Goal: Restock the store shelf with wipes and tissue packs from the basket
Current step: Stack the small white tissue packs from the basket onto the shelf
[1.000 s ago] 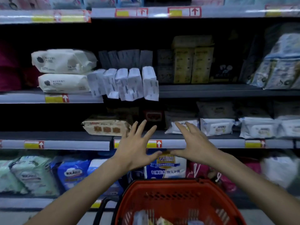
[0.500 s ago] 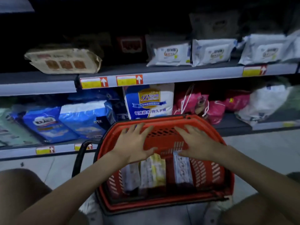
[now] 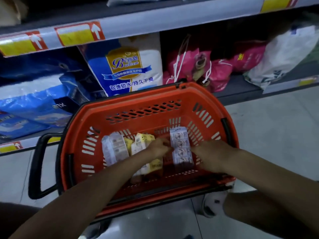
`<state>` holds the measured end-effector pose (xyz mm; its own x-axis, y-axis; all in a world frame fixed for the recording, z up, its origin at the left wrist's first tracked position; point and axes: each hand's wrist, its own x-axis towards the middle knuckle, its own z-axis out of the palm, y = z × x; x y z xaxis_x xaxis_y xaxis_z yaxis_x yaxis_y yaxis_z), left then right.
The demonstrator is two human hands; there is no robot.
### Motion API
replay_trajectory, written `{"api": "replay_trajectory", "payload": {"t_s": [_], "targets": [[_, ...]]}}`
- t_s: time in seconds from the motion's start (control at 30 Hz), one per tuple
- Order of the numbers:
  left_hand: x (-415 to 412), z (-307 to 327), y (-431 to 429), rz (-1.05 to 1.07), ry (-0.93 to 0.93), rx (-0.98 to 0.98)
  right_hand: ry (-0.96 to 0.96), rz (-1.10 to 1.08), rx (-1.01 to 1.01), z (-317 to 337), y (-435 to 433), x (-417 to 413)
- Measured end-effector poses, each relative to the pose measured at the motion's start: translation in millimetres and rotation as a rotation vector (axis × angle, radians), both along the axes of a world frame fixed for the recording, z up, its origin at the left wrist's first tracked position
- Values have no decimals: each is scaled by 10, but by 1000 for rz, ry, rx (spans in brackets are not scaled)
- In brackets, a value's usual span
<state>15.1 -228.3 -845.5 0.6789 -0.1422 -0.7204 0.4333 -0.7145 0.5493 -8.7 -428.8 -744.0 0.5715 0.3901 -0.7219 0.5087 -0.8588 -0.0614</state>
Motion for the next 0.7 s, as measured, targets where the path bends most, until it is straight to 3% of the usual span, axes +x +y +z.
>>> {"api": "replay_trajectory", "payload": {"t_s": [0.17, 0.43, 0.7], "targets": [[113, -525, -285, 304, 216, -118, -121, 39, 12, -72, -109, 13], [262, -931, -644, 635, 204, -239, -236, 110, 46, -83, -130, -21], [335, -1108, -610, 653, 187, -255, -214, 84, 120, -28, -143, -15]]}}
